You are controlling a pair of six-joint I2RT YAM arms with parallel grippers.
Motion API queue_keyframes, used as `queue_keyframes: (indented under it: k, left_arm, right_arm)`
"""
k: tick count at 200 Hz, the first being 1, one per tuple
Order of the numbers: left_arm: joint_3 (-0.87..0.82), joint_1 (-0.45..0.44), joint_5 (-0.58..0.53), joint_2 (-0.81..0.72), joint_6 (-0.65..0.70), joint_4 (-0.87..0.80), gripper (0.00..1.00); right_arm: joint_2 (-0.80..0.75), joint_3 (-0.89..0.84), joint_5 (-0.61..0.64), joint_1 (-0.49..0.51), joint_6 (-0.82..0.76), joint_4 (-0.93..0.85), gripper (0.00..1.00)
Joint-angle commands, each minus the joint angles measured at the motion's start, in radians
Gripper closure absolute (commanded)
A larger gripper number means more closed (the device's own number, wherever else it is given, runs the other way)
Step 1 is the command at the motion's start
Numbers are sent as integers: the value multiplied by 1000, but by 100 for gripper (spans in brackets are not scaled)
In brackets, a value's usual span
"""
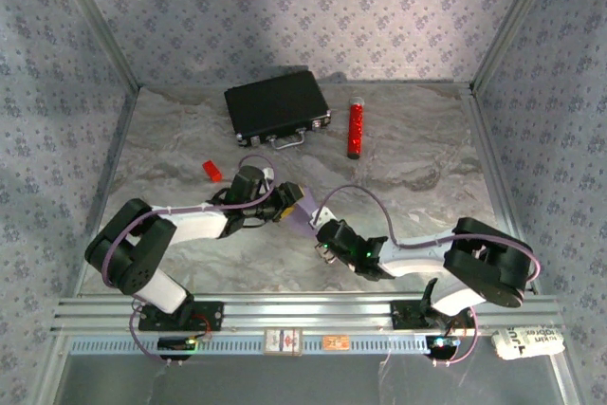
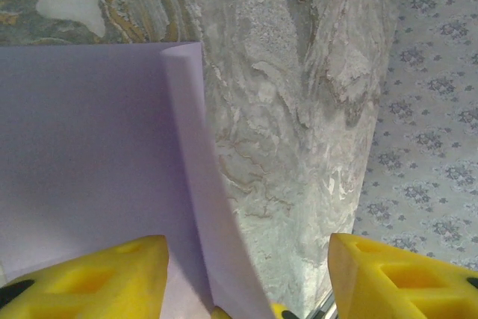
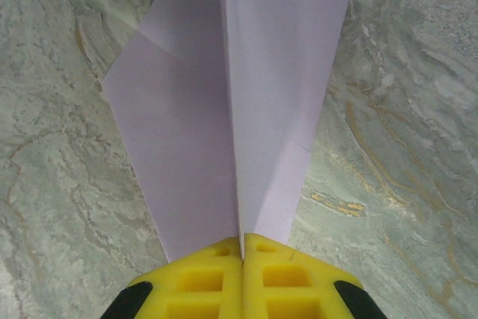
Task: Fold a paper plane with a square sheet of paper (pick it up from the middle)
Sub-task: Fourth fold the wing at the center of the table.
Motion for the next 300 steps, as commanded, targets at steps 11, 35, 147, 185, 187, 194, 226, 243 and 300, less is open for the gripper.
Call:
queue_keyframes:
  k: [11, 35, 147, 185, 187, 194, 226, 243, 300]
  left_arm:
    - [9, 6, 3, 10, 10, -28, 41]
    - [13, 5, 11, 28, 1, -18, 44]
    - [23, 10, 19, 43, -18, -35, 89]
    - [25, 15, 31, 44, -18, -43, 94]
    - [25, 14, 31, 45, -18, -43, 94]
    - [23, 15, 32, 45, -18, -43, 94]
    - [22, 15, 38, 46, -19, -42, 94]
    - [23, 15, 37, 47, -19, -42, 94]
    - [20, 16, 38, 48, -19, -42, 94]
  right_arm:
    - [-10, 0, -2, -3, 16, 4, 93]
    - [-8, 4, 7, -1, 12, -8, 91]
    - [28, 32, 51, 11, -23, -34, 80]
    - [37, 32, 68, 15, -32, -21, 78]
    - [37, 32, 67, 15, -33, -21, 78]
    - [41, 33, 67, 16, -36, -21, 78]
    - [49, 39, 67, 18, -46, -21, 78]
    - [49, 39, 71, 18, -45, -17, 79]
    - [47, 43, 67, 21, -46, -15, 81]
